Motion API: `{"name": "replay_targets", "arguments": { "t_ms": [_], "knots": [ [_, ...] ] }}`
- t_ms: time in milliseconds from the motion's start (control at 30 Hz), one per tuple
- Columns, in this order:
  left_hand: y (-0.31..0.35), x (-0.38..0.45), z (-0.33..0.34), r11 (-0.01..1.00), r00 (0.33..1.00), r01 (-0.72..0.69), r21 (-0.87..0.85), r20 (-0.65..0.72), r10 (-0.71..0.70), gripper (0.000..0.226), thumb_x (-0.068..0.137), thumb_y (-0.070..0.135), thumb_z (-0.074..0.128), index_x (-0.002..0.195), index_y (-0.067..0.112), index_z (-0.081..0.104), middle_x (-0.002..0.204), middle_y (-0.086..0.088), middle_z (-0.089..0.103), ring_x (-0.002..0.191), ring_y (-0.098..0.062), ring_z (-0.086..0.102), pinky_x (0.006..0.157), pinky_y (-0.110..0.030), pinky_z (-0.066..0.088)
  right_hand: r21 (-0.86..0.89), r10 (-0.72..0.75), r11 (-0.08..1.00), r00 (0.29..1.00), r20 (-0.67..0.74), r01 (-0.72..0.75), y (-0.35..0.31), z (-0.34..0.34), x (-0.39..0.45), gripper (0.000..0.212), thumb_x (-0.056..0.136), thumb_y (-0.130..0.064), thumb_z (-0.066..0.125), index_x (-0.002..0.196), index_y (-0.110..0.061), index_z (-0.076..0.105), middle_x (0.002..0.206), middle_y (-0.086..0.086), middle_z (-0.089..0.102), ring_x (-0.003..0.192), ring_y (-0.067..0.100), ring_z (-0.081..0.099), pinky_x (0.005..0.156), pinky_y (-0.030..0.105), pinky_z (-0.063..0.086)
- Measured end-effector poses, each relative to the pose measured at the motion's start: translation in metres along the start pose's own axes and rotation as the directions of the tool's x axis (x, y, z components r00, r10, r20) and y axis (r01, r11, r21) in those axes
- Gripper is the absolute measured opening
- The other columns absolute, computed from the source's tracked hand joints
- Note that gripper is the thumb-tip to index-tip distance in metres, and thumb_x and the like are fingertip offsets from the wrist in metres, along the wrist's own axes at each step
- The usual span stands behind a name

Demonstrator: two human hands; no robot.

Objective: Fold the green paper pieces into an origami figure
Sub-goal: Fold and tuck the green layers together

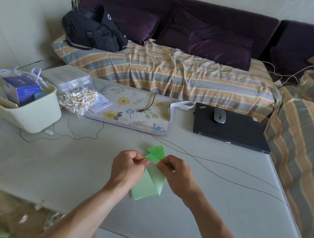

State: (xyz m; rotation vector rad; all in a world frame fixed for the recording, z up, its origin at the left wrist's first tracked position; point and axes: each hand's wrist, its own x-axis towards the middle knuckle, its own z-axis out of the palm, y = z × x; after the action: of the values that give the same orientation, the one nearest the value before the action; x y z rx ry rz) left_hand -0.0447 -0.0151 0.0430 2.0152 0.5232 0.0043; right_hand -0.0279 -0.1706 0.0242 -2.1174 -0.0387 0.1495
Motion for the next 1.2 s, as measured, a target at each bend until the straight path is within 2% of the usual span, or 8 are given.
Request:
{"name": "replay_targets", "arguments": {
  "t_ms": [133,333,433,500,700,867,967,1200],
  "knots": [
    [0.0,-0.001,0.0012,1.0,1.0,-0.009,-0.026,0.021,0.009,0.013,0.086,0.024,0.075,0.075,0.016,0.075,0.069,0.002,0.074,0.068,-0.013,0.068,0.06,-0.021,0.047,-0.032,-0.049,0.998,0.998,-0.03,0.048,-0.0008,0.0007,-0.0006,0.015,0.092,-0.017,0.067,0.078,-0.011,0.066,0.065,-0.008,0.057,0.06,0.003,0.045,0.058,0.015,0.037],
    [-0.0014,-0.003,-0.0005,0.997,0.983,-0.062,-0.044,0.169,0.068,0.008,0.08,0.03,0.08,0.077,0.023,0.079,0.062,0.008,0.071,0.054,-0.002,0.058,0.058,-0.02,0.045,-0.079,-0.105,0.992,0.994,-0.04,0.102,0.0018,-0.0008,-0.0008,0.013,0.089,-0.014,0.069,0.076,-0.013,0.067,0.067,-0.004,0.063,0.061,0.004,0.048,0.058,0.014,0.038],
    [-0.001,-0.0031,-0.0026,0.992,0.983,-0.12,0.046,0.143,0.112,0.007,0.08,0.024,0.081,0.073,0.024,0.079,0.058,0.009,0.07,0.054,-0.001,0.062,0.053,-0.014,0.043,-0.103,-0.152,0.984,0.988,-0.034,0.148,-0.0005,0.0012,-0.0032,0.012,0.087,-0.012,0.071,0.076,-0.01,0.069,0.069,-0.003,0.066,0.063,0.002,0.052,0.06,0.012,0.039],
    [0.0002,-0.0027,-0.003,0.99,0.988,-0.126,0.071,0.104,0.118,0.012,0.08,0.023,0.082,0.069,0.025,0.078,0.06,0.009,0.071,0.063,-0.007,0.068,0.059,-0.021,0.05,-0.065,-0.15,0.987,0.987,-0.052,0.146,-0.0024,0.0009,-0.0038,0.013,0.086,-0.013,0.073,0.074,-0.012,0.069,0.065,-0.007,0.064,0.063,0.0,0.054,0.059,0.01,0.039],
    [-0.0002,-0.0023,-0.0018,0.997,0.997,-0.075,0.028,0.021,0.074,0.011,0.081,0.022,0.081,0.072,0.02,0.077,0.066,0.006,0.072,0.07,-0.014,0.072,0.067,-0.026,0.053,0.025,-0.02,0.999,0.997,-0.078,0.022,-0.0011,-0.0009,0.0005,0.011,0.085,-0.021,0.075,0.075,-0.019,0.072,0.067,-0.01,0.068,0.062,-0.001,0.056,0.061,0.013,0.043],
    [-0.0028,0.0006,-0.0016,0.996,0.997,-0.067,0.058,0.051,0.064,0.008,0.085,0.023,0.077,0.077,0.021,0.078,0.072,0.006,0.074,0.073,-0.013,0.071,0.066,-0.025,0.051,-0.043,-0.066,0.997,0.994,-0.09,0.063,-0.0003,-0.0017,0.0005,0.013,0.086,-0.017,0.074,0.074,-0.015,0.069,0.06,-0.01,0.06,0.059,0.001,0.053,0.058,0.012,0.04],
    [-0.0036,-0.0003,-0.0011,0.986,0.985,-0.112,0.121,0.146,0.094,0.007,0.085,0.026,0.076,0.079,0.023,0.078,0.078,0.01,0.074,0.078,-0.006,0.068,0.063,-0.019,0.046,-0.069,-0.086,0.994,0.995,-0.056,0.082,0.0009,-0.0026,-0.0005,0.011,0.085,-0.014,0.075,0.075,-0.013,0.07,0.062,-0.009,0.061,0.06,0.001,0.052,0.058,0.011,0.04],
    [-0.0032,-0.0001,0.001,0.951,0.97,-0.232,0.205,0.118,0.211,0.012,0.085,0.023,0.071,0.075,0.023,0.077,0.063,0.011,0.068,0.06,-0.001,0.059,0.053,-0.014,0.038,-0.045,-0.074,0.996,0.996,-0.042,0.072,0.0012,0.0014,-0.0018,0.007,0.087,-0.019,0.073,0.08,-0.018,0.073,0.074,-0.007,0.072,0.066,-0.003,0.059,0.064,0.009,0.044]
  ]
}}
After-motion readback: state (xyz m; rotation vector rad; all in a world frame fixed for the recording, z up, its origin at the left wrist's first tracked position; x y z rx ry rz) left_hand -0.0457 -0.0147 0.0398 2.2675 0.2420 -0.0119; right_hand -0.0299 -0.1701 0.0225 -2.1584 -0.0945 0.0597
